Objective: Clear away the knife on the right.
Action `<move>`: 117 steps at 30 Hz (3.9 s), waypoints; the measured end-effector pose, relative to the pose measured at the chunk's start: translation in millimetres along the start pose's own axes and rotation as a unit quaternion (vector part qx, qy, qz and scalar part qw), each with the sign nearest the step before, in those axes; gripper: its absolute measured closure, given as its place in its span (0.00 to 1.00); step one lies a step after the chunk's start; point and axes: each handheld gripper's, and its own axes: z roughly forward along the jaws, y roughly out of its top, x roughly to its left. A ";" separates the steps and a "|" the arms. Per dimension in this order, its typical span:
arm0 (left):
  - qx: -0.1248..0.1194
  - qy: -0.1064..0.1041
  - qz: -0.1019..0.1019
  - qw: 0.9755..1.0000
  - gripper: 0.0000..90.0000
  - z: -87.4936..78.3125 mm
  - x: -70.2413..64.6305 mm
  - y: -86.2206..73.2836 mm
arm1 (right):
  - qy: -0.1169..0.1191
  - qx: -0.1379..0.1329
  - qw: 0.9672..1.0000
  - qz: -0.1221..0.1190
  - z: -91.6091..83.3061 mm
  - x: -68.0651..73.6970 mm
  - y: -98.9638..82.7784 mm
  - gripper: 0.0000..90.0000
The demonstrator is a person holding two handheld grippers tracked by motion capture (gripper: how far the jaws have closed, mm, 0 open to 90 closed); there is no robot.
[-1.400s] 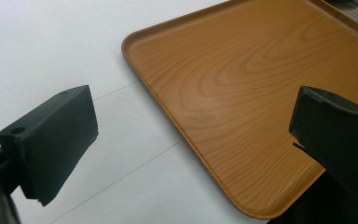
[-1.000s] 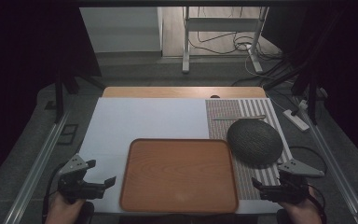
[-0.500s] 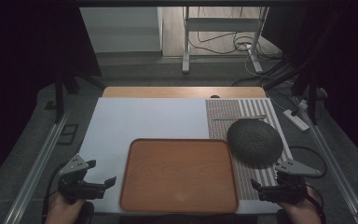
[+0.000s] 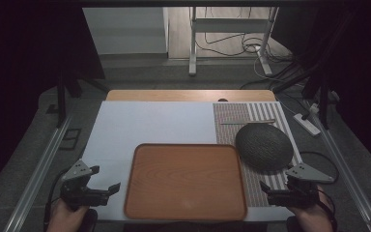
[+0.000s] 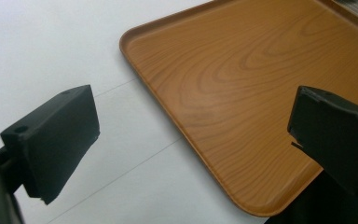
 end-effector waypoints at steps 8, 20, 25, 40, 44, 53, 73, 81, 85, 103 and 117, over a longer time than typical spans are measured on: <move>0.000 0.000 0.000 1.000 0.02 0.0 0.3 0.0 | 0.004 0.005 1.000 -0.011 5.1 0.8 1.0 0.00; 0.001 -0.001 -0.004 1.000 0.02 0.3 0.9 0.1 | 0.003 0.007 1.000 -0.019 14.2 -1.4 5.3 0.00; 0.001 -0.001 -0.008 1.000 0.02 0.5 1.8 0.1 | 0.007 0.005 1.000 -0.007 19.1 -7.5 8.1 0.00; 0.003 -0.003 -0.011 1.000 0.03 0.8 2.6 0.1 | 0.030 0.017 0.999 -0.005 40.2 -12.9 16.3 0.00; 0.002 -0.005 -0.010 1.000 0.03 0.8 2.6 0.1 | 0.030 0.020 0.999 -0.005 47.4 -15.6 19.2 0.00; 0.002 -0.005 -0.007 1.000 0.03 0.7 2.2 0.0 | 0.032 0.025 0.999 -0.005 62.5 -23.3 25.4 0.00; 0.001 -0.005 -0.008 1.000 0.03 0.7 2.4 0.0 | 0.021 0.025 0.999 -0.019 92.5 -41.2 34.8 0.00; 0.002 -0.005 -0.008 1.000 0.03 0.7 2.4 0.0 | 0.023 0.035 0.999 -0.016 102.8 -45.1 37.2 0.00; 0.001 -0.005 -0.008 1.000 0.03 0.7 2.5 0.0 | 0.028 0.050 0.998 0.000 109.5 -48.6 39.9 0.00; 0.002 -0.005 -0.010 1.000 0.03 0.8 2.7 0.0 | 0.012 0.067 0.998 0.006 134.7 -68.2 47.9 0.00; 0.002 -0.005 -0.010 1.000 0.03 1.1 2.8 0.0 | -0.013 0.102 0.994 0.022 159.1 -82.6 54.2 0.00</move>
